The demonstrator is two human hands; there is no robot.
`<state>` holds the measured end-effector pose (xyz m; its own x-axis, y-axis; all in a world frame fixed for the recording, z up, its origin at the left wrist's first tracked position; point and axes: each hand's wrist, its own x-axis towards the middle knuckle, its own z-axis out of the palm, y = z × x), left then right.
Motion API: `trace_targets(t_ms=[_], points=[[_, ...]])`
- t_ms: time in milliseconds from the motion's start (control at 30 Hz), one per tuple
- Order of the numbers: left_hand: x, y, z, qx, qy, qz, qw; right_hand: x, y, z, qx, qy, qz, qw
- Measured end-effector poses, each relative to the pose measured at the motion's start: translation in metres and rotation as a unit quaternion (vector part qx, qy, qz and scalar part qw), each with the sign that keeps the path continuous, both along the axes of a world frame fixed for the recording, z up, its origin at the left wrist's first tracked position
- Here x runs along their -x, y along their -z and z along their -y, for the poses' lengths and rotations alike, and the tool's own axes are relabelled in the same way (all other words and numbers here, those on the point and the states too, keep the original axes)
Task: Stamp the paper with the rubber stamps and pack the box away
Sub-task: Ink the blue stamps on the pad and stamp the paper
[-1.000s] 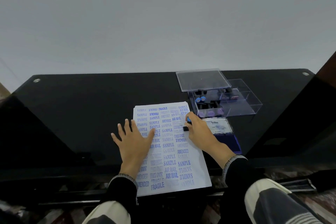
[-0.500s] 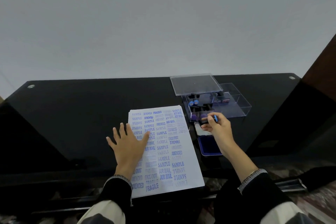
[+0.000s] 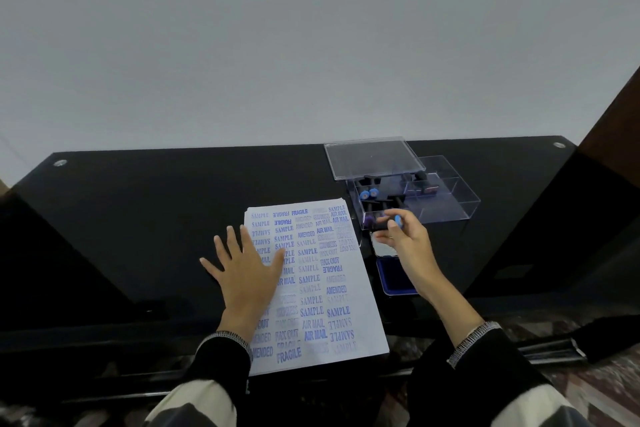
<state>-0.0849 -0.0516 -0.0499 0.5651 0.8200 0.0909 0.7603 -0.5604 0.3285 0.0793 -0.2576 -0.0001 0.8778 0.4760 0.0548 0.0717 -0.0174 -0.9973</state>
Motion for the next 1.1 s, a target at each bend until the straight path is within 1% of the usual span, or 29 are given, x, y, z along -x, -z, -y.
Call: trace_targets(t_ms=[67, 133, 233, 333, 467, 567, 667, 800, 1033, 1100], points=[[-0.001, 0.0, 0.004, -0.064, 0.042, 0.006, 0.997, 0.001, -0.004, -0.007, 0.032, -0.016, 0.054, 0.998], [-0.002, 0.001, 0.006, -0.121, 0.095, 0.0, 0.988, -0.003, -0.007, -0.013, 0.046, -0.012, 0.102, 0.994], [-0.005, 0.0, 0.006, -0.108, 0.133, -0.012, 0.985, -0.02, -0.016, -0.019, 0.043, 0.03, 0.149, 0.987], [-0.009, 0.0, 0.005, -0.087, 0.12, 0.011, 0.989, -0.045, -0.029, -0.026, 0.054, 0.073, 0.18, 0.98], [-0.021, 0.001, 0.011, -0.062, 0.077, 0.039, 0.994, -0.081, -0.038, -0.039, 0.116, 0.099, 0.203, 0.967], [-0.026, 0.007, 0.015, -0.078, 0.051, 0.077, 0.993, -0.105, -0.038, -0.047, 0.195, 0.095, 0.232, 0.948], [-0.027, 0.013, 0.014, -0.071, 0.042, 0.096, 0.992, -0.13, -0.034, -0.055, 0.268, 0.082, 0.219, 0.935], [-0.026, 0.015, 0.014, -0.074, 0.036, 0.112, 0.99, -0.152, -0.034, -0.066, 0.383, 0.044, 0.219, 0.897], [-0.026, 0.015, 0.014, -0.07, 0.03, 0.119, 0.99, -0.153, -0.038, -0.075, 0.466, 0.015, 0.276, 0.84], [-0.026, 0.015, 0.015, -0.069, 0.03, 0.119, 0.99, -0.152, -0.04, -0.078, 0.485, 0.012, 0.276, 0.83]])
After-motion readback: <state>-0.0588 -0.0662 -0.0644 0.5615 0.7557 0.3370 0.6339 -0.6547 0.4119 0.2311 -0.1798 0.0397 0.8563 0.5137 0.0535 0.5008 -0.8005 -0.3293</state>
